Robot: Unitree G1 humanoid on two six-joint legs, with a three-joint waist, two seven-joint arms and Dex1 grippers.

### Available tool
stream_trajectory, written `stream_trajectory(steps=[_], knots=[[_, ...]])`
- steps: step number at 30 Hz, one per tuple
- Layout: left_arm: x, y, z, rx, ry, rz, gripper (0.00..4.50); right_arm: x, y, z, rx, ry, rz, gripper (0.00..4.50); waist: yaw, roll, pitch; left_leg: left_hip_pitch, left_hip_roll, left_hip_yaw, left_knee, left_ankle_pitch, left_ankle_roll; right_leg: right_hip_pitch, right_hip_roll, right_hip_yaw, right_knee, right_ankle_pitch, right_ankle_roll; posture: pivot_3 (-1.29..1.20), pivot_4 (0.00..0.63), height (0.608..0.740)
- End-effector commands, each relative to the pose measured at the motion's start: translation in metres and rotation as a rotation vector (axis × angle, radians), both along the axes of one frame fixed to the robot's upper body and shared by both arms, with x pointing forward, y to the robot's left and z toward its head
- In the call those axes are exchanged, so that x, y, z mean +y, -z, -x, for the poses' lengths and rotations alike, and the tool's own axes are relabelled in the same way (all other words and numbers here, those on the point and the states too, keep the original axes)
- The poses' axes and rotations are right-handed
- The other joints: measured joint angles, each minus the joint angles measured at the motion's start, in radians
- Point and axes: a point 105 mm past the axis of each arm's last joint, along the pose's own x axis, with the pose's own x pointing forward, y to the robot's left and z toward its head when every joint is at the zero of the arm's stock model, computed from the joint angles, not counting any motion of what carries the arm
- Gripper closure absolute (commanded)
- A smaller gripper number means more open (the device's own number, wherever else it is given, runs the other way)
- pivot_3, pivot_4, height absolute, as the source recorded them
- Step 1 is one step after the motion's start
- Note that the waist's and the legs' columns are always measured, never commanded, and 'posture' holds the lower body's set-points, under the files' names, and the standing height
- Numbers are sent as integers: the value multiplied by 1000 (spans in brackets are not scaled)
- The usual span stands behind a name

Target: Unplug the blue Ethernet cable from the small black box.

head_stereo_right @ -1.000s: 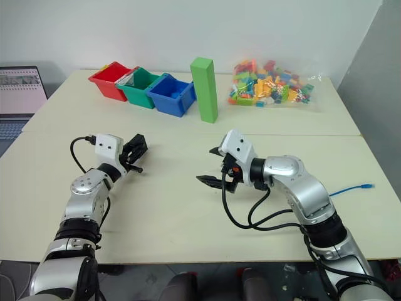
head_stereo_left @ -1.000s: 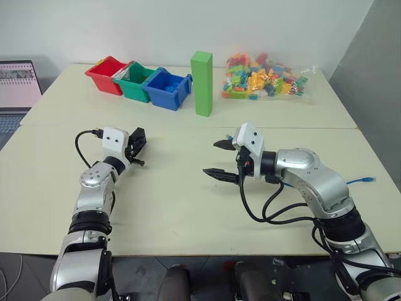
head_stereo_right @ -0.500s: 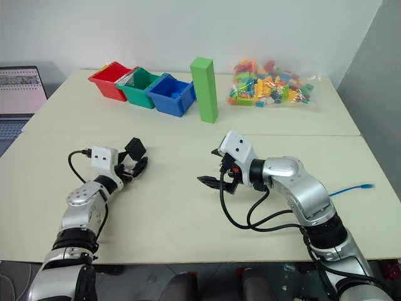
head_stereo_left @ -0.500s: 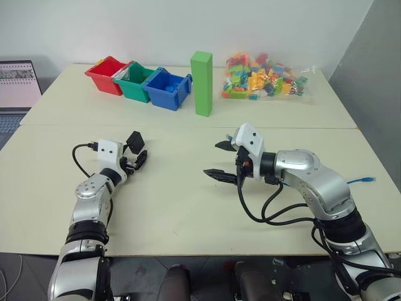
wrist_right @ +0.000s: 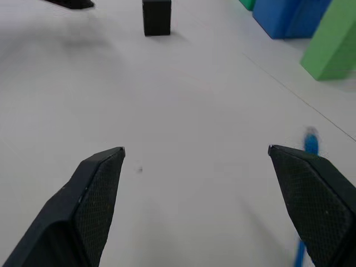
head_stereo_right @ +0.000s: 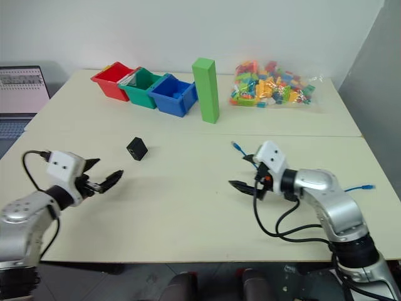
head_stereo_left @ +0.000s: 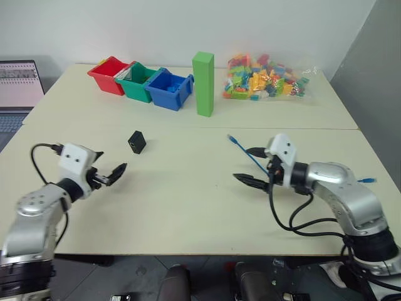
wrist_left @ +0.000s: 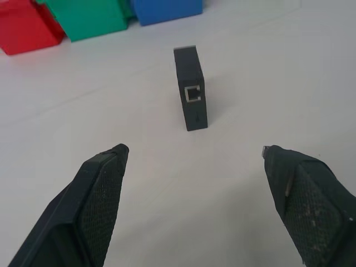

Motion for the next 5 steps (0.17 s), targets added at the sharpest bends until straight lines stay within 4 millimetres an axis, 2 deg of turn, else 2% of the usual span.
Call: stream_trajectory(steps=[1,5], knots=[[-2,-19,7,-13,46,13,393,-13,-19,3,-47,-19,-25,143,0,0,0,0,0,0,0,0,0,0,0,0,0,0,0,0,150,740],[-5,-25,9,-16,82,24,393,-20,-18,2,-45,-15,-12,143,-1,0,0,1,0,0,0,0,0,0,0,0,0,0,0,0,150,740]])
